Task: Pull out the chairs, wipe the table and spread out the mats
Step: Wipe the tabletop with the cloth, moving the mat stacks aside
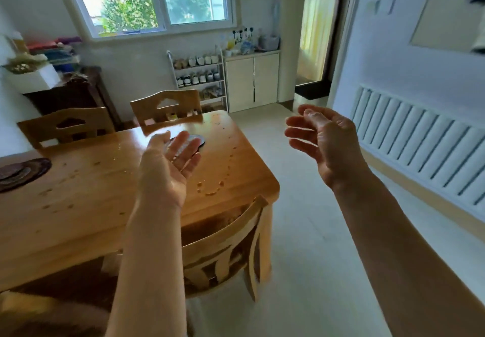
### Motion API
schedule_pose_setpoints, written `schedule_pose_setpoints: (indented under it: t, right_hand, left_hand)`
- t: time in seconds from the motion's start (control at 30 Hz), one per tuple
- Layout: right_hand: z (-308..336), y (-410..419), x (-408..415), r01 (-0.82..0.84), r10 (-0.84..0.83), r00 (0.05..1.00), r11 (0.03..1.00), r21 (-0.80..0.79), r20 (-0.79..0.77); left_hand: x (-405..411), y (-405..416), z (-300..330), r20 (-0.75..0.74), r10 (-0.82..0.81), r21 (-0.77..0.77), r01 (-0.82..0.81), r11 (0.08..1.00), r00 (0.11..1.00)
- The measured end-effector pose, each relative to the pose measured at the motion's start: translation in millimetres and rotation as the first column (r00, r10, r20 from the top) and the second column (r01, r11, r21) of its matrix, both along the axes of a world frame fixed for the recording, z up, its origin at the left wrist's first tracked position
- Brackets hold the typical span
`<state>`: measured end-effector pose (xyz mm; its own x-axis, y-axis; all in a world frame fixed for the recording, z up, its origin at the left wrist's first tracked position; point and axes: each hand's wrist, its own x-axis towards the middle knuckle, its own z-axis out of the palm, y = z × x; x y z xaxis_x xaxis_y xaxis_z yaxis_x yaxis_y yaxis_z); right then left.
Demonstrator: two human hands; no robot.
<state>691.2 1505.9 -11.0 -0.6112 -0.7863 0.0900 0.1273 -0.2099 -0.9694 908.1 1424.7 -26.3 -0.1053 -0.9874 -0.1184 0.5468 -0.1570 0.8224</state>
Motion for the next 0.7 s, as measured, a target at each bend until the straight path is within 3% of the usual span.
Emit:
schedule_pose_setpoints:
  t: [0.3, 0.7]
  right_hand:
    - [-9, -27, -126, 0.090, -0.090, 0.995, 0.996, -0.015, 0.032]
    - [21, -199, -309, -0.004, 0.002, 0.997, 1.000, -0.030, -0.071]
  left_hand:
    - [-132, -49, 6, -0.013, -0.101, -0.034, 0.101, 0.994, 0.995]
    - [-301, -216, 19, -0.075, 0.002, -0.055, -0.006, 0.998, 0.997]
